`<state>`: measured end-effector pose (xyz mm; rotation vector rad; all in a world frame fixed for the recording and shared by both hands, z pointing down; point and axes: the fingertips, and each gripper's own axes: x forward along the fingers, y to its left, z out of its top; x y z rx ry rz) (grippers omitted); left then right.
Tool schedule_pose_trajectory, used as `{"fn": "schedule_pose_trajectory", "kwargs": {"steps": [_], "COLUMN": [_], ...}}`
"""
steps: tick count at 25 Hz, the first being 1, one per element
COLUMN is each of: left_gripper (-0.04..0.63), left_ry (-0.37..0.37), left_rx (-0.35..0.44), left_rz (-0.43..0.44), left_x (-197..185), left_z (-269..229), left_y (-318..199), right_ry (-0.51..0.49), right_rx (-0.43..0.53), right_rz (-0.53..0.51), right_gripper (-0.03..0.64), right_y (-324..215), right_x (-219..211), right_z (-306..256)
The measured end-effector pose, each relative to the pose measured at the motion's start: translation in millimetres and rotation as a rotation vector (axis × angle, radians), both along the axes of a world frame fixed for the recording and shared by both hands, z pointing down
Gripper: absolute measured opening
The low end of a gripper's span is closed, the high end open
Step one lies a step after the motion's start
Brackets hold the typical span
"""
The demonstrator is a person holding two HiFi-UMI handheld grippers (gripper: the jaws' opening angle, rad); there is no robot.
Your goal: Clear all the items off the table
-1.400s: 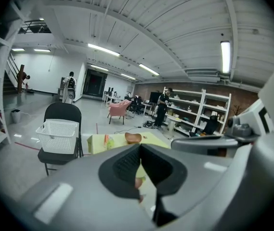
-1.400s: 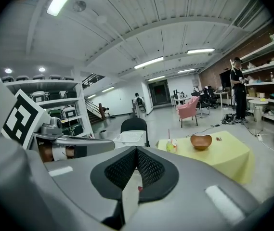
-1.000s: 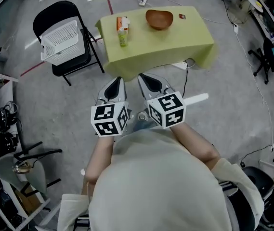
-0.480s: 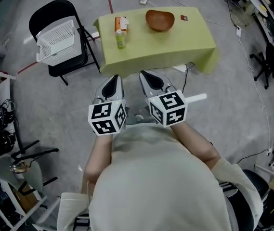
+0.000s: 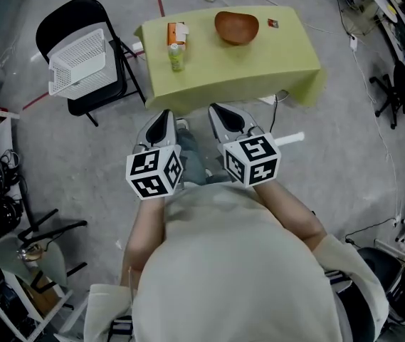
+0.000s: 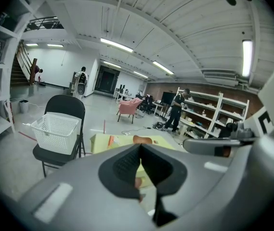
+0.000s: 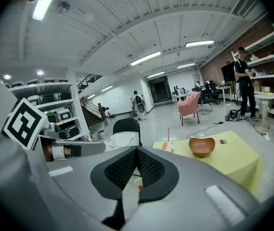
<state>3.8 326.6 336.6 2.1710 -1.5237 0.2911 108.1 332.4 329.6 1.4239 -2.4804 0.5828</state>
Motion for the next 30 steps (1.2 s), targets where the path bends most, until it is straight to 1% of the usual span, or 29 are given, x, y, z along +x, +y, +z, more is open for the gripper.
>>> {"fn": "schedule_pose_trajectory", "kwargs": {"steps": [4, 8, 15, 20, 30], "left_gripper": [0.009, 0.009, 0.009, 0.009, 0.009], "left_ry": [-0.010, -0.015, -0.020, -0.031, -0.041], "left_rx": [0.008, -0.002, -0.026, -0.048, -0.095], "left_rz": [0.015, 0.044, 0.086, 0.110, 0.171], "left_x": [-1.7, 1.4, -0.9, -5.9, -17.5], "left_z": [3.0, 6.7, 13.9, 18.3, 38.2], "left_y": [-27.4, -56.0, -104.2, -137.7, -206.6], "right_ry": [0.005, 0.008, 0.004, -0.008, 0.022], "right_rx": [-0.001, -0.014, -0.046, -0.068, -0.111], "right_rz": [0.005, 0.017, 0.041, 0.040, 0.057], "right_gripper": [-0.002, -0.002, -0.002, -0.002, -0.002], "right_y": [-22.0, -48.4, -94.8, -127.5, -197.3], "right_x": [-2.0, -1.3, -3.8, -11.7, -25.4], "right_z": [2.3, 4.7, 13.1, 14.6, 26.9]}}
